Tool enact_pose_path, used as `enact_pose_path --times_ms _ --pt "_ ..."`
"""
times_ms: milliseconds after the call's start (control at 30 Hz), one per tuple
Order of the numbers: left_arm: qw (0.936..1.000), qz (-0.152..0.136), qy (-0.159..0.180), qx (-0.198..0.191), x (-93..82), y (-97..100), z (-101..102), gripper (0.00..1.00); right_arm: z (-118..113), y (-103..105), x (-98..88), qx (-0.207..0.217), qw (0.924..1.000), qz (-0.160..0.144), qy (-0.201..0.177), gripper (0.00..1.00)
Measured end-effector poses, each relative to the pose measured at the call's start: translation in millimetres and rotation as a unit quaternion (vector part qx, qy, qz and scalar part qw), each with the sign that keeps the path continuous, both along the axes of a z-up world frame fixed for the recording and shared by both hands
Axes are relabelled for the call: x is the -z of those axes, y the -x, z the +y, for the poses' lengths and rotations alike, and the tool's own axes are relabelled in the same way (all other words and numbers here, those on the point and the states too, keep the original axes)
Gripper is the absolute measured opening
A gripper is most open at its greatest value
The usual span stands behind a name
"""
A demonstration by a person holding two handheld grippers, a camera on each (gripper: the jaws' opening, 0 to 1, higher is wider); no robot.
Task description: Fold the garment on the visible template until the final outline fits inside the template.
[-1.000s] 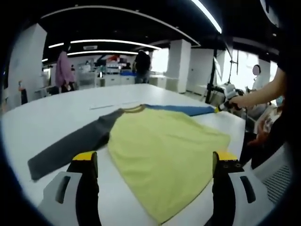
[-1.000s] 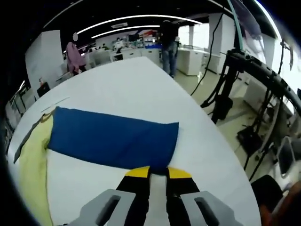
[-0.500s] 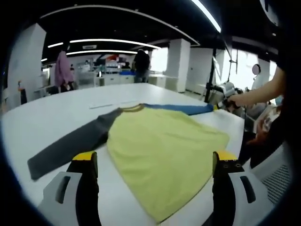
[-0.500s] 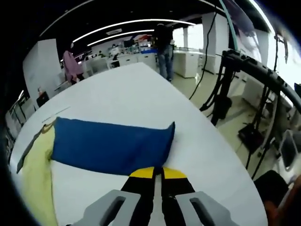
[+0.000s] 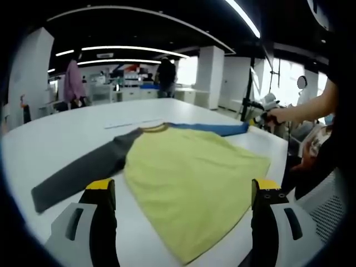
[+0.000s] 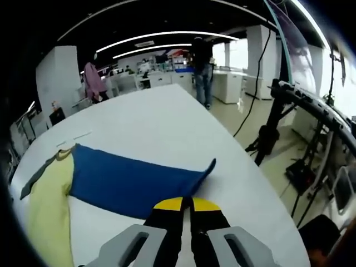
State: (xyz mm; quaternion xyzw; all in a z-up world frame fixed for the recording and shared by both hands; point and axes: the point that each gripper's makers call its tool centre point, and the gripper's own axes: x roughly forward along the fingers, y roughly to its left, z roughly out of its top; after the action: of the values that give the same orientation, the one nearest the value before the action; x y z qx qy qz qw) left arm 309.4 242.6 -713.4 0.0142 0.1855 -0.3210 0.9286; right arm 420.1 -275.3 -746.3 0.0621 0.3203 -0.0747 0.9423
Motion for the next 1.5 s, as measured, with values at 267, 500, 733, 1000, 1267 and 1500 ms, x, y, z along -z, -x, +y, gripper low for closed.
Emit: enact_pose_path --times_ms 267,500,733,1000,1267,1500 --pt "0.9999 -0.008 0.004 -0.005 -6.9 -1.1 -1.1 0.99 14.1 -10.9 -11.3 -0.02 0.9996 -0.021 -0.004 0.0" --pt "0.9999 -0.012 0.003 -0.004 -10.6 -0.3 -4.2 0.99 21.0 -23.2 -17.4 -0.036 0.9986 -0.037 -0.01 0.0" --pt "0.9999 -0.01 0.002 -0.002 -8.3 0.8 -3.6 0.99 33.3 -32.1 -22.4 -0.049 0.9975 -0.049 -0.014 0.0" --pt "0.9999 -0.01 0.001 -0.003 -9.9 1.6 -4.4 0.99 51.7 -39.4 -26.9 -0.065 0.9956 -0.061 -0.029 0.0" --pt "0.9999 -0.011 0.005 -0.002 -11.1 1.3 -4.9 0.99 69.0 -48.1 -29.1 -0.084 0.9933 -0.068 -0.042 0.0" --pt "0.9999 -0.012 0.006 -0.001 -11.7 1.1 -3.8 0.99 84.5 -53.1 -29.4 -0.099 0.9915 -0.069 -0.049 0.0"
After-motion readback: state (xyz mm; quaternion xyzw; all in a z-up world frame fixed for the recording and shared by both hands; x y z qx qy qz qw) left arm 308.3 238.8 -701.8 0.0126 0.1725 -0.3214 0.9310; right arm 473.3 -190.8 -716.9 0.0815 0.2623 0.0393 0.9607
